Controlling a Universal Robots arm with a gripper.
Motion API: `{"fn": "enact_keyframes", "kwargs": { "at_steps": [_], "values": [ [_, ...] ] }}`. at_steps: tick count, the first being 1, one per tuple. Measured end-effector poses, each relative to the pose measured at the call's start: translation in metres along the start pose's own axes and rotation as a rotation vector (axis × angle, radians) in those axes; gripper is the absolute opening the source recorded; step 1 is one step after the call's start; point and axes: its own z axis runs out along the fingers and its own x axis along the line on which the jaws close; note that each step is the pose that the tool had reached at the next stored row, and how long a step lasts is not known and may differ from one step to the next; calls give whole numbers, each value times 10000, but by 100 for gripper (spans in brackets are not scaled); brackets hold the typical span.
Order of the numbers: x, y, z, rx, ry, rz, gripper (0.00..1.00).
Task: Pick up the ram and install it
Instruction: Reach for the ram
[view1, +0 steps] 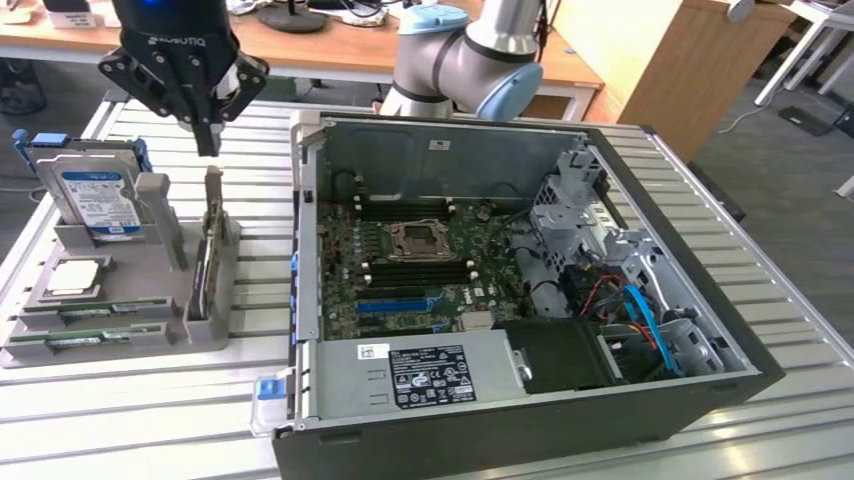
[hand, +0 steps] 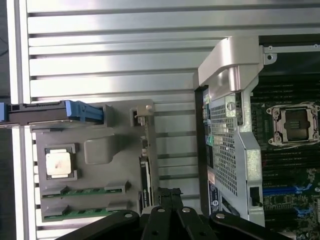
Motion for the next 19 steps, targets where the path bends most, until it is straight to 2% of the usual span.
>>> {"fn": "enact_keyframes", "kwargs": {
  "at_steps": [19],
  "values": [
    [541,-7,25,0,-1,3,11]
  ]
}}
